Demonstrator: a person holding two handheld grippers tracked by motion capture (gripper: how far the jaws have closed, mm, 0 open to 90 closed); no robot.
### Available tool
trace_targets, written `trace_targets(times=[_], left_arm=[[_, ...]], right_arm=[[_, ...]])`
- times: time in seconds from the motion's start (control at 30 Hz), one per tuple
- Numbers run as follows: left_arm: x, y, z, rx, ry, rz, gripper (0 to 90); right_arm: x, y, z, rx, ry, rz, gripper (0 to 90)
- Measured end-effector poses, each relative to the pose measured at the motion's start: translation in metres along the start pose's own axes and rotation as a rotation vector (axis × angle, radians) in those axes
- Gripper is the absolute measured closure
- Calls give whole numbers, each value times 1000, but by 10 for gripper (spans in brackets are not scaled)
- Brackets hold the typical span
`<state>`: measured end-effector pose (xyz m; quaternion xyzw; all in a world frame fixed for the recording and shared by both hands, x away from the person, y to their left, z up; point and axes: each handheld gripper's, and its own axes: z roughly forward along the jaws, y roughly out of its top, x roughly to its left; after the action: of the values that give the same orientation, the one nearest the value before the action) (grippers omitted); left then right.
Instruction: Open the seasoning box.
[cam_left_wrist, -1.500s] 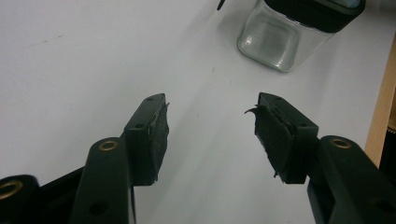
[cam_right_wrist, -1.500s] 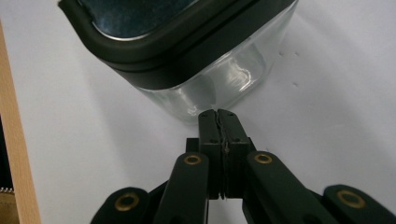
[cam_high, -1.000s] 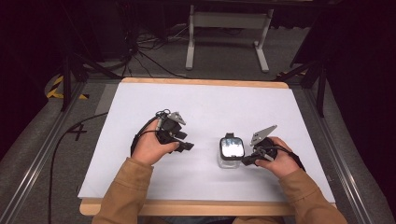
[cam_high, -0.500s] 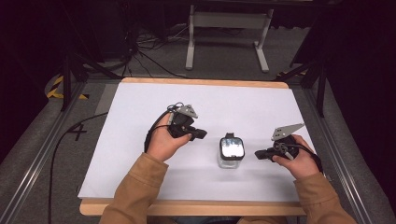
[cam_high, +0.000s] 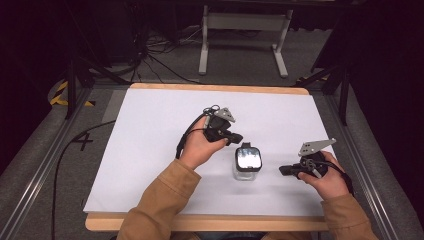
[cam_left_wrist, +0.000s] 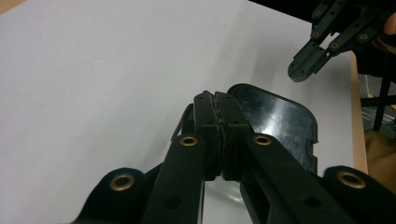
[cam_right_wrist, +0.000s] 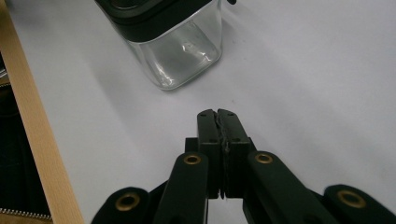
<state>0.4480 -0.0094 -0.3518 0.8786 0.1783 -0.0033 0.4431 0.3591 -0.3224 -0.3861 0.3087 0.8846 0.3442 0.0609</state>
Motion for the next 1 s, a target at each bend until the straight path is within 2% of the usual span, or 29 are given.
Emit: trace_targets(times=[0.13,0.2,0.27,0.33,0.43,0.6,0.73,0.83,0.93,1.0], left_arm=[[3,2,14,-23,7,-7,890],[4,2,20,-20,-2,-11,886],[5,1,24,-8,8,-4,882],[6,0,26,-16,-4,-16,883],[7,1,28,-22,-17,-15,887],[7,2,29,-26,-13,-21,898],[6,2,29,-16,24,-14,900],[6,1,28,-13,17,-19,900],[6,1,27,-13,-12,-28,900],[5,1,27,-15,-4,-24,900]], right_arm=[[2,-3,0,1,3,11,896],[2,-4,1,2,-1,8,896],[2,-5,0,1,1,13,896],[3,-6,0,-1,0,11,895],[4,-7,0,1,1,15,893],[5,-8,0,-3,0,12,893],[8,-6,0,-15,4,3,896],[12,-3,3,-16,8,-12,896],[16,0,5,-15,15,-21,895],[17,1,6,-15,14,-28,895]])
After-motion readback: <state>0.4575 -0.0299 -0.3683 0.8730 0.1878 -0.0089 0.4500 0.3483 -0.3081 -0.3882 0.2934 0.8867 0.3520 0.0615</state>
